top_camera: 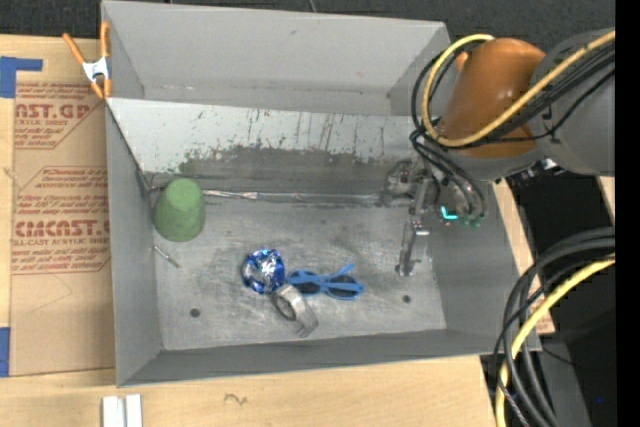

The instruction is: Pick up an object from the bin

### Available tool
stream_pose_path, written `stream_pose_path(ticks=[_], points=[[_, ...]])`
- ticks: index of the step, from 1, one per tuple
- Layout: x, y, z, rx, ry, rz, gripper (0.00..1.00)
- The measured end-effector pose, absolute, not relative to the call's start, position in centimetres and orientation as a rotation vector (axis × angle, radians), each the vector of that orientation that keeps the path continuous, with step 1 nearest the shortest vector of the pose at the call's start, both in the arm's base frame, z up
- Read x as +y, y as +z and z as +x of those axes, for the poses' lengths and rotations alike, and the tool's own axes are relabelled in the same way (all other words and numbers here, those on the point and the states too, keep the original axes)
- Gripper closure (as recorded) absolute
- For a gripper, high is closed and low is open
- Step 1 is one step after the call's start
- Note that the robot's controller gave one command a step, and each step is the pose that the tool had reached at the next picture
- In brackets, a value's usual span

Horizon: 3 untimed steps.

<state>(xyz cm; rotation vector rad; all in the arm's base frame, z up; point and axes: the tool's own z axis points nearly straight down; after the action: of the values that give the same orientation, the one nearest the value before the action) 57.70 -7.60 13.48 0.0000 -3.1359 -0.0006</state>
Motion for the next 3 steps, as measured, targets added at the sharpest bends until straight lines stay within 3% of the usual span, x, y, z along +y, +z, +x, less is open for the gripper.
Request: stream_pose_path(ticks=[1, 2, 3], points=[[1.3, 6.9, 54.8, -3.145, -0.003, 0.09, 0.0], [5.4, 10.0, 52.2, -3.137, -0.004, -0.163, 0.0], [11.6, 10.0, 51.9, -3.133, -0.006, -0.233, 0.0]])
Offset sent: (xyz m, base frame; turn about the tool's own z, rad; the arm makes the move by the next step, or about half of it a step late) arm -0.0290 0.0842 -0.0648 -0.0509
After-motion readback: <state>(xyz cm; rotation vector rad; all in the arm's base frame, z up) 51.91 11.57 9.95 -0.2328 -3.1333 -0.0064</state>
